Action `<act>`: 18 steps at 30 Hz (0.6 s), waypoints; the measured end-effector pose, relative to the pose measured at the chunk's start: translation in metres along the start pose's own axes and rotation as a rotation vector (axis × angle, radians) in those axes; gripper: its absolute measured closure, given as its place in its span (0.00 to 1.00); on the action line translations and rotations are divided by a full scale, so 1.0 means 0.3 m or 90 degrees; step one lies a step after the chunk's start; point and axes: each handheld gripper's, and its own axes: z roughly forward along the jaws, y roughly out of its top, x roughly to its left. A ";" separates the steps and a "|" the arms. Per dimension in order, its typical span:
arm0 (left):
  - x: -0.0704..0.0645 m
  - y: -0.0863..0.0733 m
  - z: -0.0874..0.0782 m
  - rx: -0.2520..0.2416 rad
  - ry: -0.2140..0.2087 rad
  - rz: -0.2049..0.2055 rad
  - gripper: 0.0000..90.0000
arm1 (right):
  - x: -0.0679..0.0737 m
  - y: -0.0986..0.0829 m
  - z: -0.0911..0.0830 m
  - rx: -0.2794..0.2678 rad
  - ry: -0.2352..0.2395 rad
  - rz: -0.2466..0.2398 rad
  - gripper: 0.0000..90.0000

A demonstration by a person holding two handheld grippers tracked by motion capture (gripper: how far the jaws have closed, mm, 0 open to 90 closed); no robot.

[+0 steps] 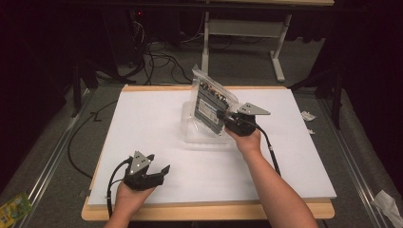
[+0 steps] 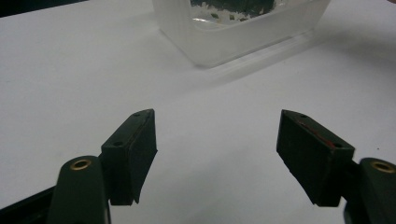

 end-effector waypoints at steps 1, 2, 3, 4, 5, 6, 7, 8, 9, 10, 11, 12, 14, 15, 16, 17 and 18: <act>0.000 0.000 -0.001 0.000 0.000 0.001 0.33 | 0.000 0.001 0.000 0.003 -0.002 0.004 0.83; 0.000 0.000 -0.001 0.000 0.000 0.001 0.33 | 0.000 0.001 0.000 0.003 -0.002 0.004 0.83; 0.001 0.000 -0.002 0.000 -0.001 0.001 0.33 | -0.002 0.001 0.001 0.002 -0.003 0.007 0.83; 0.001 0.000 -0.002 0.000 -0.001 0.001 0.33 | -0.002 0.001 0.001 0.002 -0.003 0.007 0.83; 0.002 0.000 -0.002 -0.001 0.001 0.001 0.33 | -0.002 0.001 0.002 0.002 -0.004 0.008 0.82; 0.002 0.000 -0.002 -0.001 0.000 -0.001 0.33 | -0.002 0.002 0.002 0.004 -0.003 0.011 0.82; 0.001 0.000 0.000 -0.003 0.000 -0.004 0.33 | -0.002 0.004 0.002 0.008 -0.005 0.012 0.81; 0.002 0.000 0.000 -0.002 0.000 -0.003 0.32 | -0.004 0.007 0.003 0.015 -0.009 0.013 0.80; 0.002 0.000 0.000 -0.003 -0.001 -0.004 0.33 | -0.004 0.009 0.004 0.019 -0.010 0.015 0.80; 0.002 0.000 0.000 -0.004 -0.002 -0.006 0.32 | -0.006 0.012 0.003 0.024 -0.011 0.011 0.77; 0.003 0.001 0.000 -0.004 -0.001 -0.005 0.32 | -0.006 0.012 0.003 0.024 -0.011 0.011 0.77; 0.004 0.001 -0.001 -0.003 -0.001 -0.004 0.32 | -0.007 0.013 0.004 0.026 -0.008 0.012 0.75; 0.005 0.001 -0.002 -0.004 0.000 -0.004 0.32 | -0.007 0.015 0.006 0.034 -0.007 0.015 0.70; 0.006 0.001 -0.003 -0.005 0.001 -0.004 0.32 | -0.007 0.016 0.008 0.036 -0.003 0.020 0.67; 0.006 0.001 -0.003 -0.006 0.002 -0.005 0.32 | -0.007 0.018 0.010 0.038 0.001 0.019 0.64; 0.008 0.001 -0.004 -0.007 0.003 -0.004 0.32 | -0.005 0.020 0.011 0.041 0.003 0.020 0.62; 0.008 0.002 -0.005 -0.006 0.002 -0.004 0.32 | -0.002 0.024 0.013 0.044 0.004 0.015 0.58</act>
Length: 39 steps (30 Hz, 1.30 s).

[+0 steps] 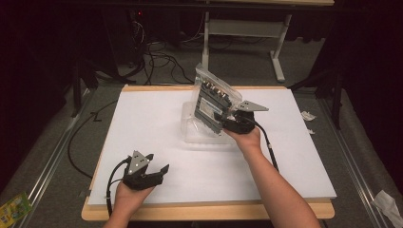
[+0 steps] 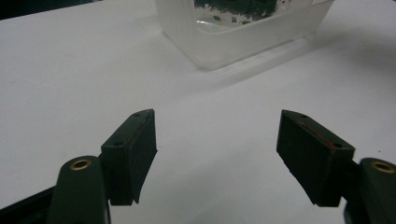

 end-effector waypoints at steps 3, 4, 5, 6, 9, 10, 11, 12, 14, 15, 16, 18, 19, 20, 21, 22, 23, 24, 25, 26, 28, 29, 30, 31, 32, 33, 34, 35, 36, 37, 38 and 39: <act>0.000 0.000 0.000 -0.001 0.000 -0.002 0.32 | 0.008 0.005 -0.001 -0.002 -0.005 -0.001 0.50; 0.000 0.000 0.000 -0.002 0.000 -0.002 0.32 | 0.009 0.007 -0.002 -0.003 -0.007 -0.004 0.47; 0.000 0.000 0.000 -0.002 0.000 -0.002 0.32 | 0.009 0.007 -0.002 -0.003 -0.007 -0.004 0.47; 0.000 0.000 -0.001 -0.002 -0.002 -0.002 0.32 | 0.009 0.009 -0.002 -0.003 -0.011 -0.005 0.44; -0.001 0.000 -0.005 -0.005 -0.002 0.000 0.32 | 0.002 0.017 -0.005 -0.009 -0.024 0.010 0.25; -0.001 0.000 -0.005 -0.005 -0.002 0.000 0.32 | 0.002 0.017 -0.005 -0.009 -0.024 0.010 0.25; 0.000 0.001 -0.006 -0.005 -0.002 0.000 0.32 | -0.003 0.022 -0.004 -0.003 -0.035 0.013 0.16; 0.000 0.001 -0.006 -0.005 -0.002 0.000 0.32 | -0.003 0.022 -0.004 -0.003 -0.035 0.013 0.16; 0.001 0.001 -0.005 -0.004 -0.003 -0.002 0.32 | -0.008 0.026 -0.002 0.009 -0.033 0.022 0.15; 0.002 0.001 -0.005 -0.005 -0.002 -0.002 0.32 | -0.008 0.028 -0.003 0.013 -0.036 0.021 0.14; 0.002 0.001 -0.005 -0.005 -0.003 -0.002 0.32 | -0.008 0.029 -0.005 0.012 -0.040 0.023 0.14; 0.001 0.001 -0.005 -0.005 -0.003 -0.001 0.32 | -0.010 0.031 -0.009 0.011 -0.042 0.022 0.15; 0.001 0.001 -0.005 -0.005 -0.003 -0.001 0.32 | -0.009 0.031 -0.011 0.014 -0.045 0.021 0.15; 0.001 0.001 -0.005 -0.005 -0.003 -0.001 0.32 | -0.009 0.031 -0.011 0.014 -0.045 0.021 0.15; 0.001 0.001 -0.005 -0.005 -0.003 -0.001 0.32 | -0.009 0.031 -0.013 0.018 -0.049 0.019 0.16; 0.001 0.001 -0.005 -0.005 -0.003 -0.001 0.32 | -0.010 0.031 -0.015 0.019 -0.049 0.019 0.16; 0.001 0.001 -0.005 -0.005 -0.003 -0.001 0.32 | -0.010 0.031 -0.017 0.019 -0.049 0.021 0.16; 0.001 0.001 -0.004 -0.005 -0.002 -0.001 0.32 | -0.010 0.032 -0.021 0.018 -0.047 0.020 0.15; 0.001 0.001 -0.004 -0.005 -0.002 0.000 0.32 | -0.010 0.032 -0.025 0.018 -0.046 0.018 0.15; 0.002 0.001 -0.004 -0.005 -0.003 -0.001 0.32 | -0.010 0.033 -0.029 0.016 -0.044 0.016 0.15; 0.002 0.001 -0.003 -0.006 -0.003 -0.003 0.32 | -0.010 0.033 -0.035 0.016 -0.041 0.016 0.14; 0.001 0.002 -0.003 -0.007 -0.003 -0.002 0.32 | -0.011 0.032 -0.043 0.020 -0.037 0.017 0.12; 0.001 0.002 -0.003 -0.007 -0.003 -0.002 0.32 | -0.011 0.032 -0.043 0.020 -0.037 0.017 0.12; 0.000 0.002 -0.004 -0.006 -0.004 -0.002 0.32 | -0.010 0.031 -0.052 0.022 -0.036 0.022 0.11; -0.001 0.003 -0.004 -0.007 -0.004 -0.001 0.32 | -0.010 0.031 -0.052 0.022 -0.036 0.022 0.11; -0.002 0.003 -0.004 -0.007 -0.005 0.000 0.32 | -0.010 0.030 -0.058 0.022 -0.036 0.020 0.10; -0.001 0.003 -0.004 -0.006 -0.004 0.002 0.32 | -0.010 0.030 -0.065 0.022 -0.034 0.019 0.09; -0.001 0.003 -0.003 -0.006 -0.005 0.001 0.32 | -0.008 0.028 -0.079 0.019 -0.035 0.020 0.07; -0.002 0.003 -0.002 -0.005 -0.004 0.002 0.32 | -0.008 0.026 -0.087 0.018 -0.035 0.020 0.07; -0.002 0.003 -0.003 -0.006 -0.004 0.002 0.32 | -0.008 0.025 -0.095 0.018 -0.037 0.022 0.06; -0.002 0.003 -0.003 -0.006 -0.004 0.002 0.32 | -0.008 0.025 -0.095 0.018 -0.037 0.022 0.06; -0.003 0.003 -0.003 -0.005 -0.005 0.002 0.32 | -0.010 0.023 -0.103 0.016 -0.036 0.021 0.05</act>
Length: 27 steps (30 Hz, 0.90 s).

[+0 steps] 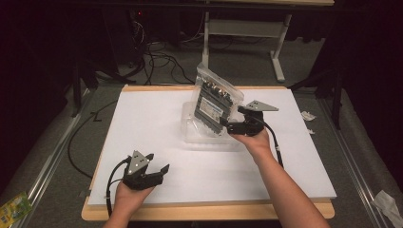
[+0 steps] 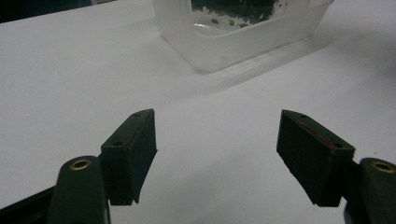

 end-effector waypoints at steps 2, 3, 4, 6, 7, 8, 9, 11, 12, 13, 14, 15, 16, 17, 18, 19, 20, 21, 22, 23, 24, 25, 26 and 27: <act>-0.002 0.000 -0.001 0.000 0.000 0.001 0.32 | 0.000 -0.003 -0.017 0.004 -0.002 0.004 0.03; -0.002 0.000 -0.001 0.000 0.000 0.001 0.32 | -0.001 -0.005 -0.028 0.003 -0.003 0.002 0.03; -0.003 0.000 -0.001 0.000 0.000 0.001 0.32 | -0.001 -0.007 -0.039 0.002 -0.005 0.001 0.02; -0.004 0.000 0.000 -0.001 0.002 0.002 0.32 | -0.004 -0.015 -0.077 -0.005 -0.007 -0.001 0.00; -0.004 0.000 0.000 -0.001 0.002 0.002 0.32 | -0.004 -0.015 -0.077 -0.005 -0.007 -0.001 0.00; -0.005 0.000 0.000 -0.001 0.001 0.004 0.32 | -0.004 -0.021 -0.105 -0.007 -0.008 -0.002 0.00; -0.005 0.000 0.000 -0.001 0.001 0.004 0.32 | -0.004 -0.021 -0.105 -0.007 -0.008 -0.002 0.00; -0.008 0.000 0.001 -0.001 0.001 0.003 0.32 | -0.006 -0.028 -0.135 -0.013 -0.009 -0.004 0.00; -0.009 0.000 0.002 -0.001 0.001 0.005 0.32 | -0.008 -0.036 -0.166 -0.016 -0.013 -0.004 0.00; -0.009 0.000 0.002 -0.001 0.001 0.005 0.32 | -0.008 -0.036 -0.166 -0.016 -0.013 -0.004 0.00; -0.011 0.000 0.003 -0.001 0.001 0.006 0.32 | -0.010 -0.045 -0.199 -0.018 -0.017 -0.002 0.00; -0.011 0.000 0.003 -0.001 0.001 0.006 0.32 | -0.010 -0.045 -0.199 -0.018 -0.017 -0.002 0.00; -0.013 0.000 0.003 -0.001 0.000 0.007 0.32 | -0.013 -0.054 -0.232 -0.019 -0.022 -0.004 0.00; -0.013 0.000 0.003 -0.001 0.000 0.007 0.32 | -0.013 -0.060 -0.249 -0.021 -0.026 -0.006 0.00; -0.014 0.000 0.003 -0.001 0.001 0.008 0.32 | -0.013 -0.066 -0.267 -0.021 -0.029 -0.007 0.00; -0.016 0.000 0.002 -0.002 0.001 0.008 0.32 | -0.013 -0.066 -0.267 -0.021 -0.029 -0.007 0.00; -0.019 0.000 0.001 -0.002 -0.001 0.009 0.32 | -0.012 -0.081 -0.306 -0.026 -0.036 -0.007 0.00; -0.019 0.000 0.001 -0.002 -0.001 0.009 0.32 | -0.012 -0.081 -0.306 -0.026 -0.036 -0.007 0.00; -0.022 0.000 -0.001 -0.005 -0.001 0.009 0.32 | -0.011 -0.091 -0.326 -0.024 -0.041 -0.005 0.00; -0.025 0.001 -0.003 -0.005 -0.003 0.010 0.32 | -0.009 -0.102 -0.346 -0.022 -0.044 -0.005 0.00; -0.032 0.002 -0.007 -0.008 -0.006 0.014 0.32 | -0.002 -0.126 -0.388 -0.023 -0.051 -0.006 0.00; -0.032 0.002 -0.007 -0.008 -0.006 0.014 0.32 | 0.003 -0.140 -0.411 -0.023 -0.054 -0.008 0.00; -0.037 0.003 -0.009 -0.010 -0.009 0.015 0.32 | 0.003 -0.140 -0.411 -0.023 -0.054 -0.008 0.00; -0.042 0.004 -0.011 -0.011 -0.012 0.019 0.32 | 0.009 -0.156 -0.433 -0.026 -0.055 -0.010 0.00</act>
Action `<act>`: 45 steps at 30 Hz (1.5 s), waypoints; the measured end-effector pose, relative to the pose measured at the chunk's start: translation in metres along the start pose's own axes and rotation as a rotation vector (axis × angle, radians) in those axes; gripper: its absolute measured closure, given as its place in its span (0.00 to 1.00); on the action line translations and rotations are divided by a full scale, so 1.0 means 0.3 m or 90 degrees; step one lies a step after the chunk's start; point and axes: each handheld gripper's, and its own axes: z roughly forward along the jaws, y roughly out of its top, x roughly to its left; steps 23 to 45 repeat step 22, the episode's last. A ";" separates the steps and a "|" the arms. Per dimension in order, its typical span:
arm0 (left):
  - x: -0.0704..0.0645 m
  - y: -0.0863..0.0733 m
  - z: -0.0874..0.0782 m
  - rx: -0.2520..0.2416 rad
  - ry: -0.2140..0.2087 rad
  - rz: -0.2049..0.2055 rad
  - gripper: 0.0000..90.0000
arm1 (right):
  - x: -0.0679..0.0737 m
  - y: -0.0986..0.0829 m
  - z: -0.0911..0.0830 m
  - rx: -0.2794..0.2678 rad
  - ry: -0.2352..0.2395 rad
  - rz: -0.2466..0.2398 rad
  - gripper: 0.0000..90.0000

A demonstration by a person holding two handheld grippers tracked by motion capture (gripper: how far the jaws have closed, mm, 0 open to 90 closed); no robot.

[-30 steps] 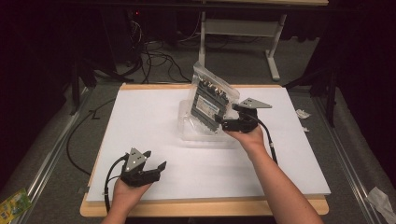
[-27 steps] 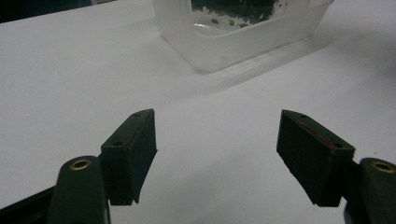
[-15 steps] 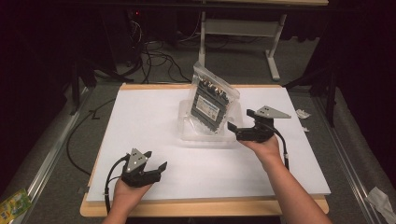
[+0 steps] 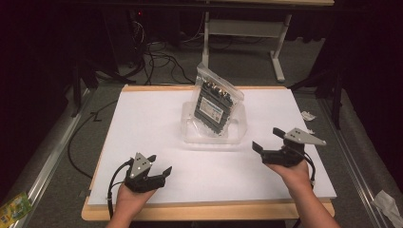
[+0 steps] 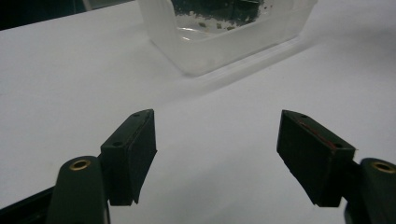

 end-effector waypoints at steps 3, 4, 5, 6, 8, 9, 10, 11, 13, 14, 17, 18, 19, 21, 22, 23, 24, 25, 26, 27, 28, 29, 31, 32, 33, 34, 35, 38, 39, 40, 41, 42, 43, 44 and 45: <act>-0.016 0.003 -0.006 -0.004 -0.007 0.012 0.32 | 0.012 -0.052 -0.070 0.002 -0.004 0.001 0.00; -0.021 0.004 -0.008 -0.004 -0.008 0.015 0.32 | 0.015 -0.071 -0.093 0.001 -0.008 0.001 0.00; -0.026 0.004 -0.012 -0.003 -0.009 0.019 0.31 | 0.018 -0.091 -0.115 0.001 -0.011 0.003 0.00; -0.031 0.003 -0.016 -0.002 -0.007 0.024 0.31 | 0.018 -0.112 -0.137 -0.001 -0.018 0.003 0.00; -0.037 0.000 -0.027 -0.004 -0.003 0.020 0.31 | 0.007 -0.189 -0.185 -0.003 -0.036 0.017 0.00; -0.041 -0.003 -0.034 -0.005 -0.008 0.018 0.31 | 0.002 -0.201 -0.190 0.013 -0.040 0.014 0.00; -0.041 -0.003 -0.034 -0.005 -0.008 0.018 0.31 | -0.004 -0.209 -0.197 0.014 -0.045 0.016 0.00; -0.042 -0.004 -0.034 -0.004 -0.008 0.022 0.31 | -0.011 -0.213 -0.203 0.005 -0.047 0.021 0.00; -0.041 -0.005 -0.026 0.000 -0.008 0.022 0.31 | -0.018 -0.208 -0.203 -0.001 -0.051 0.023 0.00; -0.040 -0.007 -0.019 0.002 -0.009 0.019 0.31 | -0.018 -0.208 -0.203 -0.001 -0.051 0.023 0.00; -0.043 -0.011 -0.004 0.016 -0.012 0.026 0.30 | -0.017 -0.207 -0.192 -0.003 -0.050 0.014 0.00; -0.043 -0.011 -0.004 0.016 -0.012 0.026 0.30 | -0.017 -0.207 -0.192 -0.003 -0.050 0.014 0.00; -0.044 -0.012 -0.004 0.016 -0.014 0.026 0.30 | -0.015 -0.211 -0.187 0.003 -0.047 0.015 0.00; -0.043 -0.014 -0.006 0.015 -0.014 0.027 0.30 | -0.013 -0.210 -0.181 0.008 -0.047 0.013 0.00; -0.041 -0.014 -0.008 0.014 -0.011 0.026 0.30 | -0.013 -0.210 -0.181 0.008 -0.047 0.013 0.00; -0.041 -0.014 -0.008 0.014 -0.011 0.026 0.30 | -0.013 -0.210 -0.181 0.008 -0.047 0.013 0.00; -0.041 -0.014 -0.008 0.014 -0.011 0.026 0.30 | -0.013 -0.210 -0.181 0.008 -0.047 0.013 0.00; -0.041 -0.014 -0.008 0.014 -0.011 0.026 0.30 | -0.013 -0.210 -0.181 0.008 -0.047 0.013 0.00; -0.041 -0.014 -0.008 0.014 -0.011 0.026 0.30 | -0.013 -0.210 -0.181 0.008 -0.047 0.013 0.00; -0.041 -0.014 -0.008 0.014 -0.011 0.026 0.30 | -0.013 -0.210 -0.181 0.008 -0.047 0.013 0.00; -0.041 -0.014 -0.008 0.014 -0.011 0.026 0.30 | -0.013 -0.210 -0.181 0.008 -0.047 0.013 0.00; -0.041 -0.014 -0.008 0.014 -0.011 0.026 0.30 | -0.013 -0.210 -0.181 0.008 -0.047 0.013 0.00; -0.041 -0.014 -0.008 0.014 -0.011 0.026 0.30 | -0.013 -0.210 -0.181 0.008 -0.047 0.013 0.00; -0.041 -0.014 -0.008 0.014 -0.011 0.026 0.30 | -0.013 -0.210 -0.181 0.008 -0.047 0.013 0.00; -0.041 -0.014 -0.008 0.014 -0.011 0.026 0.30 | -0.013 -0.210 -0.181 0.008 -0.047 0.013 0.00; -0.041 -0.014 -0.008 0.014 -0.011 0.026 0.30 | -0.013 -0.210 -0.181 0.008 -0.047 0.013 0.00; -0.041 -0.014 -0.008 0.014 -0.011 0.026 0.30 | -0.013 -0.210 -0.181 0.008 -0.047 0.013 0.00; -0.041 -0.014 -0.008 0.014 -0.011 0.026 0.30 | -0.013 -0.210 -0.181 0.008 -0.047 0.013 0.00; -0.041 -0.014 -0.008 0.014 -0.011 0.026 0.30 | -0.013 -0.210 -0.181 0.008 -0.047 0.013 0.00; -0.041 -0.014 -0.008 0.014 -0.011 0.026 0.30 | -0.013 -0.210 -0.181 0.008 -0.047 0.013 0.00; -0.041 -0.014 -0.008 0.014 -0.011 0.026 0.30 | -0.013 -0.210 -0.181 0.008 -0.047 0.013 0.00; -0.041 -0.014 -0.008 0.014 -0.011 0.026 0.30 | -0.013 -0.210 -0.181 0.008 -0.047 0.013 0.00; -0.041 -0.014 -0.008 0.014 -0.011 0.026 0.30 | -0.013 -0.210 -0.181 0.008 -0.047 0.013 0.00; -0.041 -0.014 -0.008 0.014 -0.011 0.026 0.30 | -0.013 -0.210 -0.181 0.008 -0.047 0.013 0.00; -0.041 -0.014 -0.008 0.014 -0.011 0.026 0.30 | -0.013 -0.210 -0.181 0.008 -0.047 0.013 0.00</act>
